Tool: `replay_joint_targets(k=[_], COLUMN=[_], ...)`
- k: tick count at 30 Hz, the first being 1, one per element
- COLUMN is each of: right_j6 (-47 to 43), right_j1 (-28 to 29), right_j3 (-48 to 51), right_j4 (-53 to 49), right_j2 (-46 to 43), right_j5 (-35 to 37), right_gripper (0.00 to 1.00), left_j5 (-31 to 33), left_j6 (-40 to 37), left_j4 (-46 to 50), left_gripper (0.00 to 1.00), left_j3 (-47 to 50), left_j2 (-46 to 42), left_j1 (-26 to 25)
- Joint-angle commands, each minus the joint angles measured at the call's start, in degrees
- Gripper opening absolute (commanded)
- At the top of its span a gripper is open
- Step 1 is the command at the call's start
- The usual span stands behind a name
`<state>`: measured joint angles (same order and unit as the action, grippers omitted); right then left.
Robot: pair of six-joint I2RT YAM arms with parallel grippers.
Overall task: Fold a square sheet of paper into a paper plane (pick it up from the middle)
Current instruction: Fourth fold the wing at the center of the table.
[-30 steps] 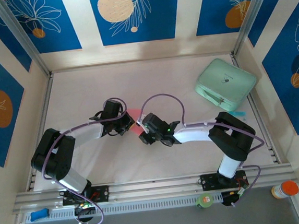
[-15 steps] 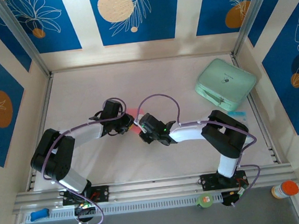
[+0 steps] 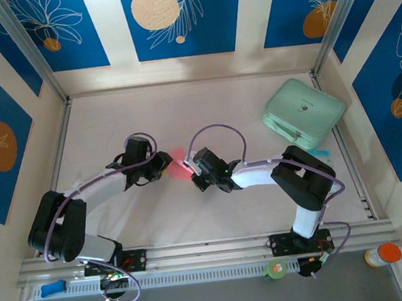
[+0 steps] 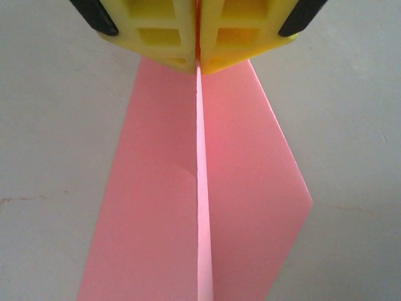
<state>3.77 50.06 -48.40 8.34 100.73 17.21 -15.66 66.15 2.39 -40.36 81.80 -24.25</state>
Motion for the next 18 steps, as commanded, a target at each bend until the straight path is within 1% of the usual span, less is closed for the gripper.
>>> replay_joint_targets(k=[1, 5, 11, 18], right_j6=[-1.91, -1.88, -1.49, -1.31], right_j1=[-1.12, -2.93, -4.27, -4.78], right_j3=[0.94, 1.13, 1.07, 0.59], right_j4=[2.01, 2.13, 2.02, 1.51], right_j2=[-2.18, -2.49, -2.07, -1.51], right_j5=[-4.97, -9.65, -13.73, -15.91], right_gripper=[0.08, 0.08, 0.08, 0.08], left_j5=[-3.35, -5.86, -8.37, -7.41], left_j6=[-0.93, -0.88, -0.29, -0.83], left_j4=[-1.55, -4.70, -9.07, -8.84], left_gripper=[0.32, 0.27, 0.26, 0.27], left_j3=[1.06, 0.34, -1.23, -1.65], left_j2=[1.84, 6.04, 10.73, 11.89], left_j1=[-1.01, -1.94, -2.88, -3.08])
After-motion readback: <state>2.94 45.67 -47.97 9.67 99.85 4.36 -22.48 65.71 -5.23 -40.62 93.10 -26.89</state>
